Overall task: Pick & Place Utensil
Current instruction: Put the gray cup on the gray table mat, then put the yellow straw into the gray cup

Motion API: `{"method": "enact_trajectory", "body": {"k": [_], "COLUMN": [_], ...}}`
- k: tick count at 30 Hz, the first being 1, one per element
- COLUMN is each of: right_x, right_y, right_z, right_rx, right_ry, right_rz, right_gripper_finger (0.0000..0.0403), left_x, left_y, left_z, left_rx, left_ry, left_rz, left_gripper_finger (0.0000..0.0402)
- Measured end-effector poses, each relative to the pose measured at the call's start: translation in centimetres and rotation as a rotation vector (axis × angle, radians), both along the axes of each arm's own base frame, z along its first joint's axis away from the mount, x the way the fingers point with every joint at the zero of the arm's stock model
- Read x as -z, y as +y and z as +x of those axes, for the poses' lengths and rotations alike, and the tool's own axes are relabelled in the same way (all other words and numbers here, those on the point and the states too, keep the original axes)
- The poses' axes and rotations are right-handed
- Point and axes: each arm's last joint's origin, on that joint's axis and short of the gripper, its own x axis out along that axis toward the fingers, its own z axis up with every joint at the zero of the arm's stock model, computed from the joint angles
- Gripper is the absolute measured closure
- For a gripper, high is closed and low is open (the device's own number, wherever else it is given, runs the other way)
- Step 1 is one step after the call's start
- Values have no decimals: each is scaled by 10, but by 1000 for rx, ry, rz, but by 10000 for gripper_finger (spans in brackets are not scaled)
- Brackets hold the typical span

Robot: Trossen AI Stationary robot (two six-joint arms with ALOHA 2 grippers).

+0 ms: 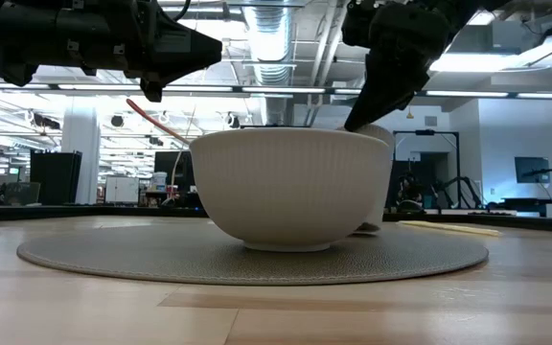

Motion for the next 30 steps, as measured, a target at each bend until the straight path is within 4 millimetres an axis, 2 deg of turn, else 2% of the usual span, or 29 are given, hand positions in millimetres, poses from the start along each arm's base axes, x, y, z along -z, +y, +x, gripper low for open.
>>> {"method": "enact_trajectory", "body": {"k": [10, 16, 24, 30], "right_x": [0, -7, -34, -66], "right_y": [0, 11, 23, 21], "right_z": [0, 3, 10, 6], "right_rx": [-1, -38, -116, -83], "right_ry": [-2, -62, -107, -14], "right_rz": [0, 15, -21, -92], "right_gripper_finger": [346, 346, 346, 347], "left_x": [0, 0, 0, 0], "left_y": [0, 0, 0, 0], "left_z": [0, 0, 0, 0], "left_rx": [0, 0, 0, 0], "left_ry": [0, 0, 0, 0], "left_rz": [0, 0, 0, 0], "left_gripper_finger": [315, 315, 315, 315]}}
